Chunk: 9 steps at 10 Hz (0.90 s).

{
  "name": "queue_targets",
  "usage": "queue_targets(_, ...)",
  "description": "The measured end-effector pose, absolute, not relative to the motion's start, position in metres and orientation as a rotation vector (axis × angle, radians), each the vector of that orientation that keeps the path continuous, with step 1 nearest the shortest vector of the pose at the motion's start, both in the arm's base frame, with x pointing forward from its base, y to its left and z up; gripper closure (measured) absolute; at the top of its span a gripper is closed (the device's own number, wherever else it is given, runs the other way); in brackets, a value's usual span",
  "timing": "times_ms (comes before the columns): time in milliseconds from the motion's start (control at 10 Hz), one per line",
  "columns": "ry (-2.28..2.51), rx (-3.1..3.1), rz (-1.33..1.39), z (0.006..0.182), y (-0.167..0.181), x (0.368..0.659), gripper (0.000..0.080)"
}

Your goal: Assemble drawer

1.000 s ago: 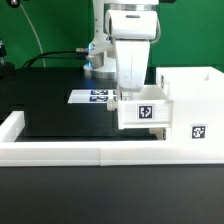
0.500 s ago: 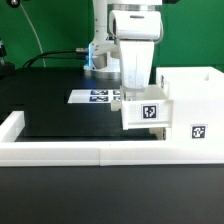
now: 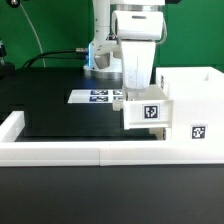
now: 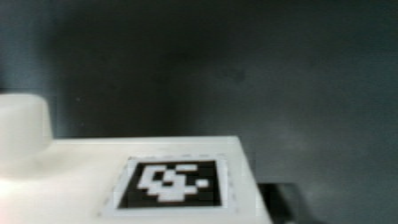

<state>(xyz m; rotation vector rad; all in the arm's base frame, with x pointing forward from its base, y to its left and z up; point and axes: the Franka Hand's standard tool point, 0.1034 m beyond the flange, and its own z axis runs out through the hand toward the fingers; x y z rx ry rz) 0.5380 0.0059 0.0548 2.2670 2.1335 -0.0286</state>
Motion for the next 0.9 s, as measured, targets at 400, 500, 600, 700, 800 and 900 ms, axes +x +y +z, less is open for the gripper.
queue_targets(400,2.116,2.266,-0.019,0.070,0.004,0.542,0.0273)
queue_targets(500,2.111,2.268,-0.031,0.082,0.002,0.543,0.0188)
queue_targets(600,2.103,2.267,-0.032,0.093,-0.002,0.545,0.0161)
queue_targets(700,2.106,2.249,-0.024,0.101,-0.010,0.547,0.0152)
queue_targets(800,2.097,2.248,-0.023,0.105,-0.022,0.548,0.0152)
queue_targets(900,2.126,2.224,-0.023,0.103,-0.035,0.548,0.0152)
